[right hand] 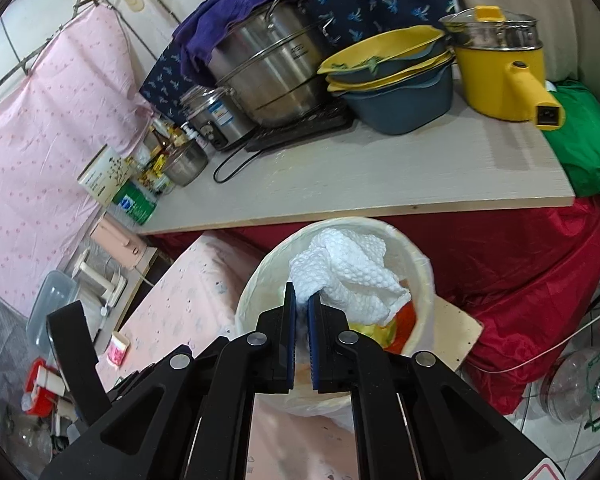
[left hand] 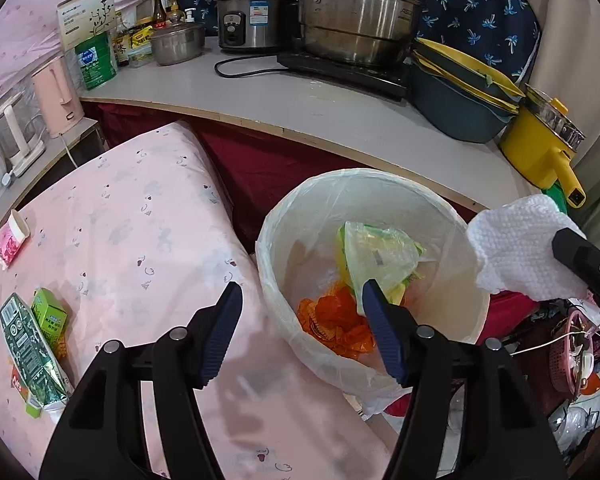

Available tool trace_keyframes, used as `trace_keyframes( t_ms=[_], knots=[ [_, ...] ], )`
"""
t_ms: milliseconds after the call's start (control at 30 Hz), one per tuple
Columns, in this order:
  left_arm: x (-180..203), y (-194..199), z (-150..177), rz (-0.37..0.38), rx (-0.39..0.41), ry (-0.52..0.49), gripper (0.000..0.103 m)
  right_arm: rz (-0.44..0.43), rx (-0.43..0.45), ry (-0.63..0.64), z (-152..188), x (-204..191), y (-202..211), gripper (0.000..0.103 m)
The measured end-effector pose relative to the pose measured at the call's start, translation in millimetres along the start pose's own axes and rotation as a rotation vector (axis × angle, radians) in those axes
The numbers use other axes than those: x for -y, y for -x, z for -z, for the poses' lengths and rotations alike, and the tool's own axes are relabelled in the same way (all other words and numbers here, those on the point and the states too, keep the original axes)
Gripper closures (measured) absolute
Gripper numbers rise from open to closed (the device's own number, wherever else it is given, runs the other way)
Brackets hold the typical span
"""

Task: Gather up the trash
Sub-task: 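Open both tools to drop the bag and tissue into the bin, then move both tools back to the table toward the green drink pouch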

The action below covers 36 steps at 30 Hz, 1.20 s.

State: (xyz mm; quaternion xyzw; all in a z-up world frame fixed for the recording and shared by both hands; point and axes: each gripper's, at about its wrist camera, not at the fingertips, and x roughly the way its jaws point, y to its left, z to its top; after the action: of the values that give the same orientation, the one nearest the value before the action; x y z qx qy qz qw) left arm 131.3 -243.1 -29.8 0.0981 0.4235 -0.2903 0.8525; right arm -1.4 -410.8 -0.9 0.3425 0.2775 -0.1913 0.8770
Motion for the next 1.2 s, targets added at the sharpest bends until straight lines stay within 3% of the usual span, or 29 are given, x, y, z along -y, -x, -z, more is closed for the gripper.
trace_keyframes(
  t_ms=[200,467,667,900,1200],
  knots=[
    [-21,11,2,-0.017,0.021,0.034,0.032,-0.011,-0.043,0.035,-2,-19,-28,0.09],
    [-52,24,9,-0.049,0.036,0.071,0.028,-0.003,-0.062,0.044,1,-35,-43,0.067],
    [-73,37,18,-0.07,0.046,0.109,0.028,-0.018,-0.058,0.068,5,-53,-37,0.067],
    [-104,55,29,-0.095,0.059,0.17,0.026,-0.05,-0.065,0.126,19,-87,-29,0.059],
    [-160,86,54,-0.154,0.081,0.259,0.017,-0.103,-0.119,0.222,56,-140,-30,0.052]
  ],
)
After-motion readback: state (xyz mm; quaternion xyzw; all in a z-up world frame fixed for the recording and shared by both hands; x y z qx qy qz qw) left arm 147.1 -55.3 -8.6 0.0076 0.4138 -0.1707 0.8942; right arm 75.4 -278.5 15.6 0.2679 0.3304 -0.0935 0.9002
